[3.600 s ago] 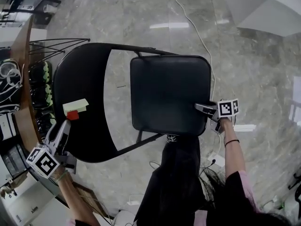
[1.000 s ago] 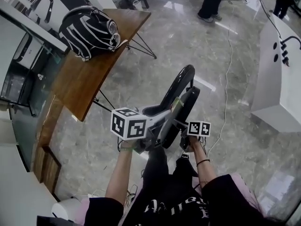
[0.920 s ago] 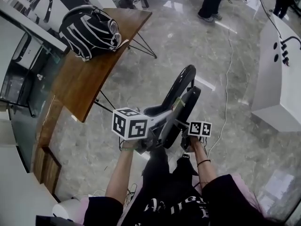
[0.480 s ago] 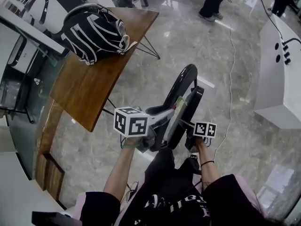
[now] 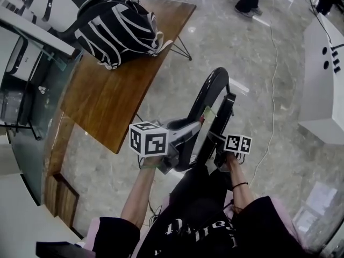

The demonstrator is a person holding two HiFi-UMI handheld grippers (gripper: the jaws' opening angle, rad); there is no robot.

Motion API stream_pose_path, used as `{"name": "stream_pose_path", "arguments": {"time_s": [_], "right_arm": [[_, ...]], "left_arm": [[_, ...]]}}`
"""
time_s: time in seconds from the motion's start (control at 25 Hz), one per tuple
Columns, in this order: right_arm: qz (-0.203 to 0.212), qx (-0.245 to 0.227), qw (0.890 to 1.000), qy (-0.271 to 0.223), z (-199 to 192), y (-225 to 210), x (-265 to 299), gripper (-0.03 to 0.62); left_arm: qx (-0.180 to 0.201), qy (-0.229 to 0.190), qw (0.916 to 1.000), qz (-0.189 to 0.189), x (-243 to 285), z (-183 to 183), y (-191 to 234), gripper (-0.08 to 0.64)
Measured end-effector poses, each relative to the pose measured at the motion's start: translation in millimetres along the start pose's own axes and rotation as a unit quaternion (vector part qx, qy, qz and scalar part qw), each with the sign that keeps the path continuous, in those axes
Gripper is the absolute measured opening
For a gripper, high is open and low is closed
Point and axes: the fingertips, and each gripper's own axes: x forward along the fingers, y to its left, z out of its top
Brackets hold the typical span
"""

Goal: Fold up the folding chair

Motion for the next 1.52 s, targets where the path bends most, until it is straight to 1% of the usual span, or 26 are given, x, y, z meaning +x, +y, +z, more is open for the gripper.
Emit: {"name": "stream_pose_path", "arguments": {"time_s": [0.12,0.2,0.44,0.64,0.84,1.0,1.2,1.36,1.52], "right_arm": [[-0.002,0.008,1.000,0.004,-3.4,11.5,21.8,0.100],[0.002,0.008,1.000,0.009,-4.6,20.9,36.8,0.095],[0.023,0.017,0.999,0.017,0.1,54.7,80.3,0.087],[0.042,0.013,0.999,0.025,18.2,80.1,117.0,0.086],[0.054,0.001,0.997,0.056,41.1,99.9,157.9,0.086],[0.056,-0.006,0.995,0.080,59.9,114.7,188.2,0.086],[0.052,-0.012,0.993,0.107,70.8,130.3,222.0,0.086],[0.051,-0.015,0.991,0.126,72.1,139.1,241.9,0.086],[0.054,-0.015,0.989,0.133,78.7,148.4,260.1,0.086]], "left_arm": [[-0.012,-0.008,0.9998,0.012,-18.8,7.1,23.8,0.106],[-0.012,-0.009,0.9998,0.015,-28.9,11.7,33.1,0.106],[0.013,0.006,0.9994,0.031,-51.3,31.1,49.7,0.106],[0.029,0.009,0.9985,0.045,-67.1,59.8,72.7,0.107],[0.027,0.000,0.9972,0.070,-79.1,92.3,105.1,0.106],[0.021,-0.013,0.9956,0.090,-89.8,117.5,130.3,0.106],[0.035,-0.009,0.9914,0.126,-109.3,138.9,167.4,0.107],[0.037,-0.004,0.9906,0.132,-123.5,148.2,190.3,0.107],[0.051,0.008,0.9890,0.139,-132.4,160.6,210.5,0.107]]}}
